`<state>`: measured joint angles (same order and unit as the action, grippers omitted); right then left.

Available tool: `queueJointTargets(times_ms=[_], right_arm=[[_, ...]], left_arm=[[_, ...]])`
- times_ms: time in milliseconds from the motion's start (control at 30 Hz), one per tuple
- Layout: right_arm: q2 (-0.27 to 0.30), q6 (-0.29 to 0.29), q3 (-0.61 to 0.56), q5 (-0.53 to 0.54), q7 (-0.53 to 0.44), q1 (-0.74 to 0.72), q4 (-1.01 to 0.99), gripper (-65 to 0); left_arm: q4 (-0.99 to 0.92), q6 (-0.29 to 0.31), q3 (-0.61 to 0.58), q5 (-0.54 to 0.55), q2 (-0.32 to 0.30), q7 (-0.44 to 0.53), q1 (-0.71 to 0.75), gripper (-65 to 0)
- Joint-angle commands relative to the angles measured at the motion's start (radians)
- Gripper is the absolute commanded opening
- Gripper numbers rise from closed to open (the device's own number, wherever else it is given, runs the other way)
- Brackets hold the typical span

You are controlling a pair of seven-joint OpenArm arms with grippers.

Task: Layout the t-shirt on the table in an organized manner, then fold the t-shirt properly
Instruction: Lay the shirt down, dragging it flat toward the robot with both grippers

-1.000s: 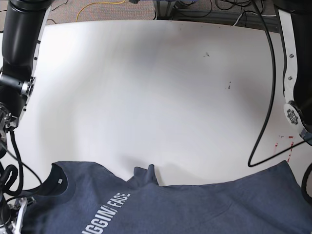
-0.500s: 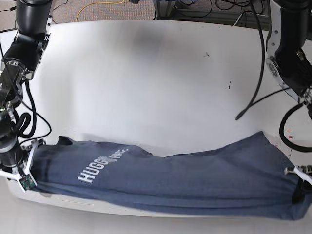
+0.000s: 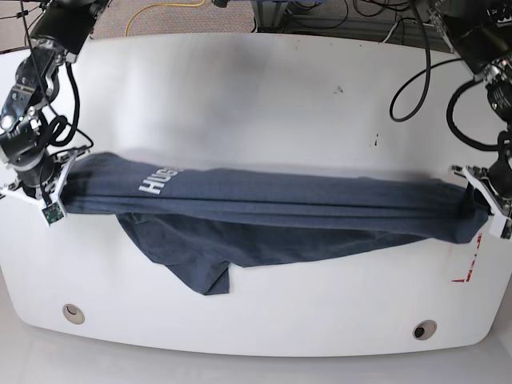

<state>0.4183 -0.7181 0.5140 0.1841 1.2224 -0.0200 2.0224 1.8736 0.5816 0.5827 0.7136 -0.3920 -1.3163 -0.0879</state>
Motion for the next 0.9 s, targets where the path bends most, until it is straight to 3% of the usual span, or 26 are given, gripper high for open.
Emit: queueJointTargets(times_ms=[0, 133, 500, 867], right_arm=[[0.004, 0.020, 0.050, -0.100, 0.037, 0.033, 0.011, -64.8], [-0.051, 0.020, 0.071, -0.100, 0.035, 0.102, 0.011, -64.8], [-0.137, 0.020, 0.073, -0.100, 0.021, 0.210, 0.011, -65.0], [-0.190, 0.020, 0.068, -0.104, -0.008, 0.228, 0.008, -65.0]], left_arm=[[0.014, 0.002, 0.041, -0.079, -0.038, 0.010, 0.032, -65.0], [0.014, 0.010, 0.062, -0.079, -0.037, 0.010, 0.122, -65.0], [0.010, 0.021, 0.082, -0.082, -0.037, 0.011, 0.316, -65.0], [0.005, 0.021, 0.082, -0.098, -0.037, 0.011, 0.383, -65.0]])
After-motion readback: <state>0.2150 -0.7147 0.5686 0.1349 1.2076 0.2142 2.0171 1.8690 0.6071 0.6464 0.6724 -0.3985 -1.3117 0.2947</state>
